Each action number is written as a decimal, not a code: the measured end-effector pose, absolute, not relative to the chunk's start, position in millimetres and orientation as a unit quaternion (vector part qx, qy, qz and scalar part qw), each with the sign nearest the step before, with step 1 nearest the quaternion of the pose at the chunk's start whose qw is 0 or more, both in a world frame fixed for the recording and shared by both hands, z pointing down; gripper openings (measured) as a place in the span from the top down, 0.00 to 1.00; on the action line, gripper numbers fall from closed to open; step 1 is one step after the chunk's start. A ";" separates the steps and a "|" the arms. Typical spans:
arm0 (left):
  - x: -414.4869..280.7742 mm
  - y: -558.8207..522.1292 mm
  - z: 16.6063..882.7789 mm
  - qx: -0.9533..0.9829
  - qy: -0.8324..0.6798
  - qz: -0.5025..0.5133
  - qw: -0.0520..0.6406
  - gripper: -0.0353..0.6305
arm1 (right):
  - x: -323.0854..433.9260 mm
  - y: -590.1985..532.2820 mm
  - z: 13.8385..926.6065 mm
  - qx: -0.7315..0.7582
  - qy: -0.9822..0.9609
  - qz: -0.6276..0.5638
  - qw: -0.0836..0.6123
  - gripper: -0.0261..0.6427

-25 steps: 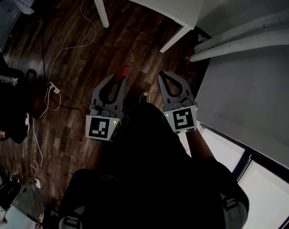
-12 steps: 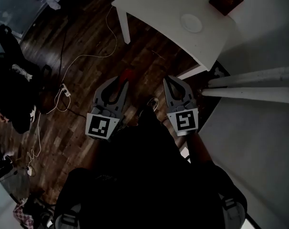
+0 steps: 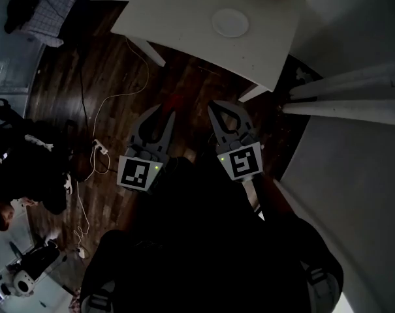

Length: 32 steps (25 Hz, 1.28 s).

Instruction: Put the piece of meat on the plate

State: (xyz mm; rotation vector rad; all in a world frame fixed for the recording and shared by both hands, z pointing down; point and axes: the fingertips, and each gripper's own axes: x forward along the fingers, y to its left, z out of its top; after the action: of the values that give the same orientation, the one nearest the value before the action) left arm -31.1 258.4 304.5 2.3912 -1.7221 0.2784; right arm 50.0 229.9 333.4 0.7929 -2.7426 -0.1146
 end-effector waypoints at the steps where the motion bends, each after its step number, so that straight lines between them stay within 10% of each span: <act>1: -21.2 248.8 308.2 0.813 -0.566 0.106 0.088 0.82 | 58.8 224.5 335.4 0.284 -0.948 -0.032 0.140 0.93; 23: 49.8 65.5 338.2 0.902 -0.394 0.175 0.009 0.82 | 125.0 82.0 355.6 0.393 -0.903 0.010 0.172 0.93; 32: 39.7 38.8 365.6 0.893 -0.294 0.304 -0.152 0.82 | 81.9 27.0 355.7 0.299 -0.872 -0.205 0.328 0.78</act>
State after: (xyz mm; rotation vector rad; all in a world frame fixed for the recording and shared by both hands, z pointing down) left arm 39.7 38.8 365.6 3.1147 -1.0242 1.0601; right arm 81.9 27.0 355.7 0.7820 -2.2841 -0.5379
